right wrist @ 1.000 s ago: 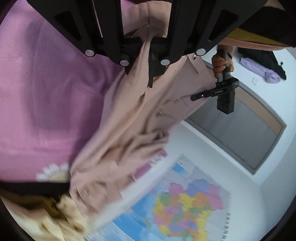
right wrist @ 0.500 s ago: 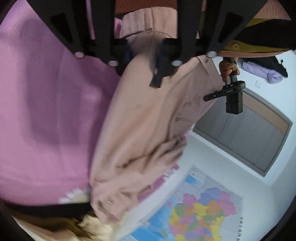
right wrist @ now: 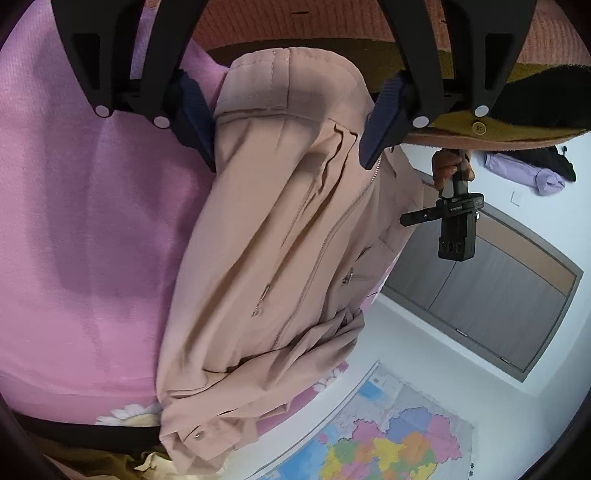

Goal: Fold large clothes

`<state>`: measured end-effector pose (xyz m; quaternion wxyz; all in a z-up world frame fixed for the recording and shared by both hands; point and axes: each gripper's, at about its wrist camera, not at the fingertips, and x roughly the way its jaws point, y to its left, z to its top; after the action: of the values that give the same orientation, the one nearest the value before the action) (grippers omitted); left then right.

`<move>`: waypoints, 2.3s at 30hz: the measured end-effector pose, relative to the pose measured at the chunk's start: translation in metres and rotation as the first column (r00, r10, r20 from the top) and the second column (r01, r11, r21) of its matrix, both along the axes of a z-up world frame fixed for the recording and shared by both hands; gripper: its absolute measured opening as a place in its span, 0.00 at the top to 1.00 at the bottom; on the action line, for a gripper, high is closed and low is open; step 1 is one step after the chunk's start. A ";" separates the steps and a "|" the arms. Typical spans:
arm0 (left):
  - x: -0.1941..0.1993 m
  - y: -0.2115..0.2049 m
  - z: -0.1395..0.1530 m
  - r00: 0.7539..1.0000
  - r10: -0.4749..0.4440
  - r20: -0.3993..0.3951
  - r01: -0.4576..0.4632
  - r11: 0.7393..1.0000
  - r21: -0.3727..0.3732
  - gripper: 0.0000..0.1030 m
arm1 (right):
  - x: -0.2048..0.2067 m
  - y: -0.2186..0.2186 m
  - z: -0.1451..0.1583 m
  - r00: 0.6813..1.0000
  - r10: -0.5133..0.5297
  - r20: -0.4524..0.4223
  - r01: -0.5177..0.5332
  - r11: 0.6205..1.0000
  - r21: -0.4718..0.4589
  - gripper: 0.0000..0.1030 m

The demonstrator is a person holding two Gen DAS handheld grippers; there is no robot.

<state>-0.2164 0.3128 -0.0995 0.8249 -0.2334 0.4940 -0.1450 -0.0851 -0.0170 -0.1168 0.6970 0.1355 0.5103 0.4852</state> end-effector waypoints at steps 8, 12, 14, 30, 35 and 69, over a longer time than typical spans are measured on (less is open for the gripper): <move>-0.002 0.010 0.014 0.998 0.056 0.028 -0.054 0.998 -0.043 0.89 | 0.001 0.011 0.003 1.000 0.026 -0.009 -0.026 0.997 0.076 0.82; -0.002 0.016 0.028 0.995 0.081 0.052 -0.080 0.996 -0.035 0.91 | 0.007 0.003 0.018 1.000 0.009 0.018 -0.012 0.989 0.147 0.85; -0.002 0.019 0.039 0.993 0.087 0.078 -0.085 0.996 -0.026 0.91 | 0.009 0.003 0.029 0.999 -0.004 0.047 -0.003 0.987 0.162 0.86; 0.018 0.030 0.089 0.986 0.096 0.139 -0.100 0.995 0.024 0.92 | 0.046 0.010 0.080 0.986 -0.109 0.123 0.066 0.948 0.311 0.87; 0.024 0.038 0.097 0.983 0.116 0.145 -0.121 0.992 0.023 0.92 | 0.059 0.013 0.091 0.982 -0.145 0.121 0.096 0.935 0.340 0.87; 0.063 0.011 0.135 0.967 0.082 0.242 -0.159 0.936 0.315 0.92 | 0.096 0.028 0.108 0.973 -0.198 0.121 0.148 0.932 0.331 0.88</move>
<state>-0.1534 0.3241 0.0356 0.9102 -0.1031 0.3996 -0.0340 0.0111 0.0107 -0.0093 0.7428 0.2537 0.3565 0.5067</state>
